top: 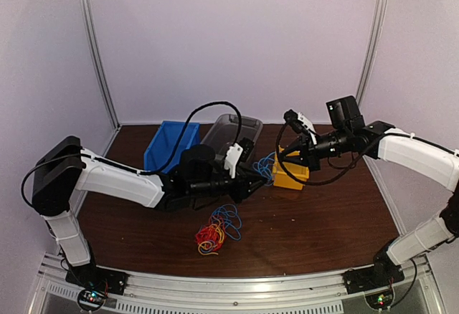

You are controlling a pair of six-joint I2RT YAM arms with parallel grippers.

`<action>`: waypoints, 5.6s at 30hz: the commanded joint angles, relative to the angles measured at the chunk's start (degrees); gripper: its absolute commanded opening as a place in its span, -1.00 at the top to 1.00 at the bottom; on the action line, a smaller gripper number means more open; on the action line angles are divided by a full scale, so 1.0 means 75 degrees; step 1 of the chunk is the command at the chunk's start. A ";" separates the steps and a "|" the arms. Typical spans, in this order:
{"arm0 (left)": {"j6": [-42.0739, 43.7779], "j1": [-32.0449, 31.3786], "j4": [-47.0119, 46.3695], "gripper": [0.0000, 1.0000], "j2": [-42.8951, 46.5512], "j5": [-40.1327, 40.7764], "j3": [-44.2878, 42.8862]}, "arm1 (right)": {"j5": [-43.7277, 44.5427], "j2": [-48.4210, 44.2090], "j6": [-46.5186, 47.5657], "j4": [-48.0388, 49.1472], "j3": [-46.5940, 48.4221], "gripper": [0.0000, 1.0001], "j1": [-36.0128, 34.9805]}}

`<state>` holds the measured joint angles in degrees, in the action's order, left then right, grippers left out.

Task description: Untangle the cables

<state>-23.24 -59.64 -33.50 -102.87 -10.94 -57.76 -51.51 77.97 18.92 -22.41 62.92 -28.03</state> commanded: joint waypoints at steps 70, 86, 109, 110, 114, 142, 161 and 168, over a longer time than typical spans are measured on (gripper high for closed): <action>-0.1972 0.0087 -0.0374 1.00 0.2532 0.0300 0.0306 | -0.3494 0.0854 -0.4044 0.4559 -0.0991 -0.28 -0.0024; -0.1922 0.0096 -0.0407 1.00 0.2571 0.0287 0.0359 | -0.3532 0.1290 -0.4411 0.4821 -0.1019 1.00 0.0054; -0.0451 0.0229 0.1572 -0.34 0.4033 0.2897 0.1049 | 0.1083 0.0684 0.1152 -0.2034 0.1401 1.00 0.1159; -0.0397 0.0223 0.1602 -0.34 0.3930 0.2752 0.1048 | 0.1161 0.0610 0.1359 -0.2393 0.1985 1.00 0.1151; -0.0205 0.0207 0.0150 -0.47 0.3379 0.1897 0.1548 | 0.0756 0.0432 0.1714 -0.3589 0.3571 1.00 0.1098; -0.1989 0.0148 -0.5232 -0.46 -0.1605 -0.0389 -0.0122 | -0.0822 -0.0068 0.0804 -0.3208 0.3984 1.00 0.0972; -0.3223 0.0389 -0.6186 -0.03 -0.2308 -0.1002 -0.0328 | -0.0974 -0.0265 0.0671 -0.3003 0.3740 1.00 0.0971; -0.3454 0.0464 -0.6269 0.34 -0.2604 -0.1494 -0.0752 | -0.1086 -0.0270 0.0566 -0.2935 0.3633 1.00 0.0972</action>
<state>-48.14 -56.86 -77.97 -120.60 -19.03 -60.40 -58.13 77.14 24.14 -46.04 91.09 -20.40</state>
